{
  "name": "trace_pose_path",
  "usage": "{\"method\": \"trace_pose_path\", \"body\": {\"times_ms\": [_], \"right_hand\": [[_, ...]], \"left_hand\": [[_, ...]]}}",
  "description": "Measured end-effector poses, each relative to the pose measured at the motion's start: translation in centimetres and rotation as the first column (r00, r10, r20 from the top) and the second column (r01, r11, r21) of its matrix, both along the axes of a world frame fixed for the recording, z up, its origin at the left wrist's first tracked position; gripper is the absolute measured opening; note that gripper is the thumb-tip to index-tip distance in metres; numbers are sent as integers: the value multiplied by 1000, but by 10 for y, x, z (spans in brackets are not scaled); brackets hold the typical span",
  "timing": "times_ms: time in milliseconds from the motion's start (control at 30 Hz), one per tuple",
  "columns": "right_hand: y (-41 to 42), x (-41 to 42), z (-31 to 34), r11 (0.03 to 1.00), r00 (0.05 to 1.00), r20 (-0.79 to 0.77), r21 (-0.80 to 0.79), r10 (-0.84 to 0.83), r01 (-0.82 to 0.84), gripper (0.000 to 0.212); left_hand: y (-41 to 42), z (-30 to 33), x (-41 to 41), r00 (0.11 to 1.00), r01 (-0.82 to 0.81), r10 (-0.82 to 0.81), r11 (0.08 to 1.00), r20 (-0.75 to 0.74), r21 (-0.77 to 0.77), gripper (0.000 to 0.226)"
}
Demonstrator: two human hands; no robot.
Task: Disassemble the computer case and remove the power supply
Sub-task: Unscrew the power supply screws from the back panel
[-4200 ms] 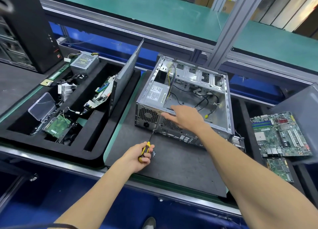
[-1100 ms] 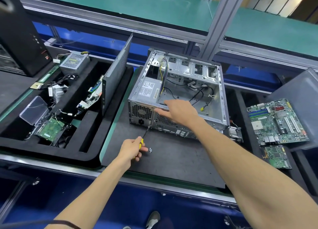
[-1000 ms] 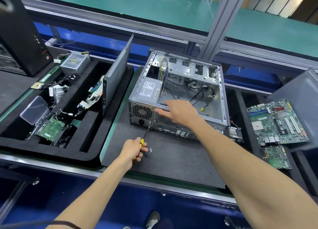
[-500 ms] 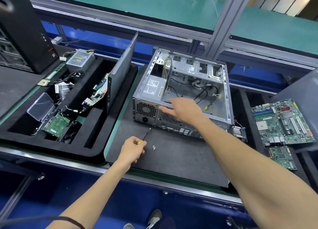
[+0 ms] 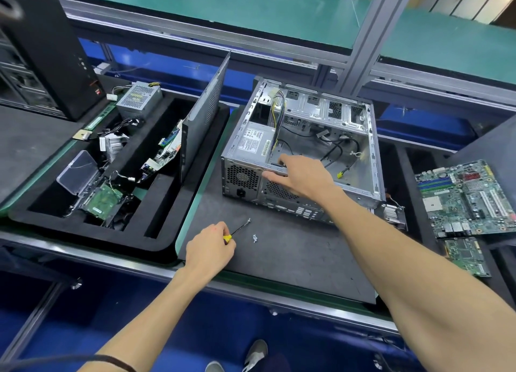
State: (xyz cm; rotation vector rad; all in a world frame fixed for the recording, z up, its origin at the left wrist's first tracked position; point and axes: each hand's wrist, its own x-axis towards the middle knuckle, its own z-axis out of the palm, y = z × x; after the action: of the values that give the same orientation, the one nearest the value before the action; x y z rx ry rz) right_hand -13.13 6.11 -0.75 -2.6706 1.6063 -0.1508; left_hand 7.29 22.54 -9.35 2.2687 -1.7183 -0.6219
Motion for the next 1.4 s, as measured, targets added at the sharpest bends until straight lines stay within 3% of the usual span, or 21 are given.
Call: {"method": "trace_pose_path", "body": {"times_ms": [233,367,433,500,667,767,1000,1400], "right_hand": [[11,0,1,995,981,192,-98,15,4,57],[31,6,-1,908,892,398,-418,214,-31,24],[52,14,-11,878,819,461,-467,341,-103,12],[75,21,-28,900,793,482,-395,373,-184,9],[103,18,-76,972,954,250,121,168,-203,31],[103,11,-92,952,975,185,257,122,-167,44],[98,8,-97,959,961,232,204,148,-197,28],[106,7,-93,951,962,207,213,179,-223,37]], "left_hand": [[4,4,0,1000,27,-27,1000,-15,-4,8],[10,4,3,998,48,-49,999,-45,-6,6],[13,4,5,996,60,-61,998,-61,-15,6],[15,4,6,995,73,-75,997,-67,-33,7],[20,6,9,987,123,-130,989,-95,-79,8],[22,8,10,985,124,-134,988,-108,-92,8],[26,9,8,978,160,-178,975,-107,-153,10],[24,7,9,980,154,-169,978,-102,-138,9]]}}
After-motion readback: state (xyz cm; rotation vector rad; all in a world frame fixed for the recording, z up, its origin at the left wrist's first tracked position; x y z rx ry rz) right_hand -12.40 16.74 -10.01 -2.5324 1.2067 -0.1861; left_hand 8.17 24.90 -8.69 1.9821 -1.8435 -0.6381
